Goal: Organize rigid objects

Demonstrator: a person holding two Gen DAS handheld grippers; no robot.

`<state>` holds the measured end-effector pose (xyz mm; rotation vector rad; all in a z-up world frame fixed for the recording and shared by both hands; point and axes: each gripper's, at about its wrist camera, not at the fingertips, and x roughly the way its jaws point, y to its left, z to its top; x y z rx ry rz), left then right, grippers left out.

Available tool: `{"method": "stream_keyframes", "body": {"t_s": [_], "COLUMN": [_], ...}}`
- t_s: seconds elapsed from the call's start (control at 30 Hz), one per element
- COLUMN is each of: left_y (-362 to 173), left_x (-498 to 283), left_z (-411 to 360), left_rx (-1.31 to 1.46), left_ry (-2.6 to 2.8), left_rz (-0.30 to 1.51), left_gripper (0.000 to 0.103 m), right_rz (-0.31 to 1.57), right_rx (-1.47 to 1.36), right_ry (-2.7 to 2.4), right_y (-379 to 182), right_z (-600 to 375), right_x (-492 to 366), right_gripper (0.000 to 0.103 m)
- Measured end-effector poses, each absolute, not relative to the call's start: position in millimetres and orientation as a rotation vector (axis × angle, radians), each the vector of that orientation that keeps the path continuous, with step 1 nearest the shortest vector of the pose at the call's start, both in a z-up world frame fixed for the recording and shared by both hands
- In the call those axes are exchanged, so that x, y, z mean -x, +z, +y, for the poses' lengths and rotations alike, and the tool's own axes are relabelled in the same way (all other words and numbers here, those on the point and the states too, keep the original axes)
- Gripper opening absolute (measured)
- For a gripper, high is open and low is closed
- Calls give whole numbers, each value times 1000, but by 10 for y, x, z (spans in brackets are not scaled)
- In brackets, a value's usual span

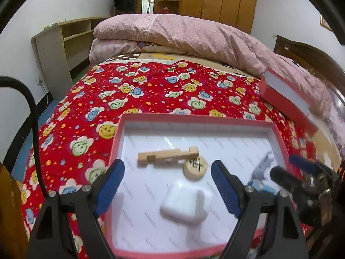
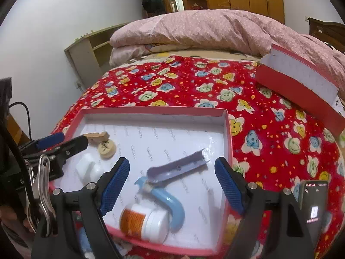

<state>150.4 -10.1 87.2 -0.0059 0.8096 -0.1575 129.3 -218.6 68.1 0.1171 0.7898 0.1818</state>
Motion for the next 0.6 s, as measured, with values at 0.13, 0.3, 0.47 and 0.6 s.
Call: {"method": "stream_keyframes", "body": {"t_s": [0.13, 0.3, 0.47, 0.6], "left_y": [934, 968, 938, 886], "left_x": [-1313, -1100, -900, -739], "left_z": [-87, -47, 11, 32], "left_rx": [-8, -7, 2, 8], "left_ry": [-158, -151, -148, -148], "left_rz": [800, 802, 818, 835], "left_gripper": [86, 86, 86, 86], "right_rz": [773, 772, 780, 797], "right_rx": [-117, -109, -88, -82], "right_ry": [198, 218, 234, 249], "right_y": [753, 781, 768, 709], "right_z": [-2172, -2136, -2095, -2083], "right_x": [-1100, -894, -663, -473], "right_gripper": [83, 83, 83, 83]}}
